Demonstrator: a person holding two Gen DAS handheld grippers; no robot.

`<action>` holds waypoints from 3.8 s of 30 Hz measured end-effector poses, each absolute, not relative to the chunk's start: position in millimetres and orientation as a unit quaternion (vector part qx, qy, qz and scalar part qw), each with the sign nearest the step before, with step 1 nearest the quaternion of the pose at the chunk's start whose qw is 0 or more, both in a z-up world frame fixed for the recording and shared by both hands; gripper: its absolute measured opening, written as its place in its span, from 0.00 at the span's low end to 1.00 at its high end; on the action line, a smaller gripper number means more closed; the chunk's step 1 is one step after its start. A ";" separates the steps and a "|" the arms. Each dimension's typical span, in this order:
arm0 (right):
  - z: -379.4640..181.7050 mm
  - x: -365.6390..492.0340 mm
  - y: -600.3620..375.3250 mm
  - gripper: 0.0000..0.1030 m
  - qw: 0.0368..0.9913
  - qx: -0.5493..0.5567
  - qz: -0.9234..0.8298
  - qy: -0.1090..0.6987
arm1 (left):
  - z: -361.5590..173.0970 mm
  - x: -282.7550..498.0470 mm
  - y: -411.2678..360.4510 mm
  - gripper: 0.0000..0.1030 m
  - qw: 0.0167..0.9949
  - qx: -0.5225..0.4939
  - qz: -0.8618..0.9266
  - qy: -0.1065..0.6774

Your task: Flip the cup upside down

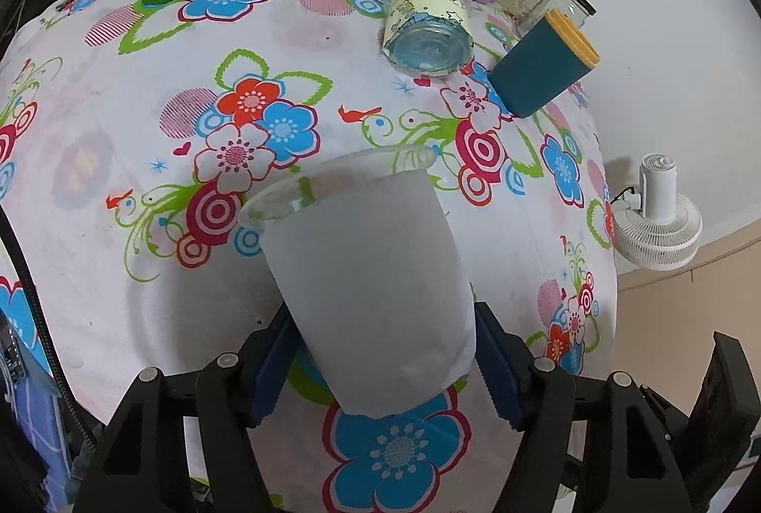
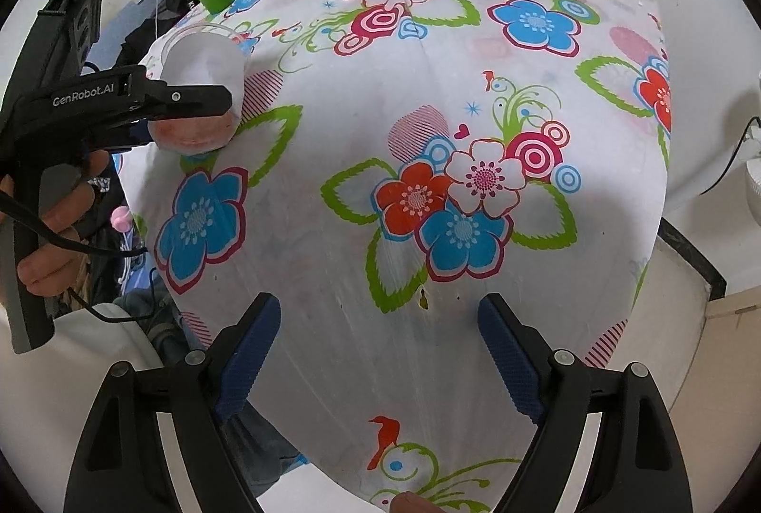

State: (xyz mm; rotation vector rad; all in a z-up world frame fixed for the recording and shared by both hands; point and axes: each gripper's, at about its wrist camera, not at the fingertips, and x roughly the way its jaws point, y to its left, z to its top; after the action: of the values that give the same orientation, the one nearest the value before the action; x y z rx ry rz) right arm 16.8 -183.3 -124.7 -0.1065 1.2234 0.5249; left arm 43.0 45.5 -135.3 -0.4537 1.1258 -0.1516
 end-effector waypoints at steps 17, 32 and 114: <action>-114.2 10.4 -164.0 0.85 0.812 -0.060 0.250 0.525 | -109.6 54.1 62.6 0.69 0.805 -0.040 -0.121 0.580; -107.9 6.8 -126.4 0.85 0.817 -0.038 0.312 0.483 | -94.2 68.3 54.4 0.70 0.664 0.164 -0.185 0.705; -107.9 -3.9 -102.7 0.85 0.834 0.022 0.354 0.424 | -142.9 105.0 153.9 0.63 0.660 0.166 -0.137 0.720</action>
State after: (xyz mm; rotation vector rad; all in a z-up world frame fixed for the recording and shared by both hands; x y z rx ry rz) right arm -3.9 -102.7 -107.9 0.0463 0.8984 0.7490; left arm 105.0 153.9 -142.9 0.3762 1.6294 -0.3100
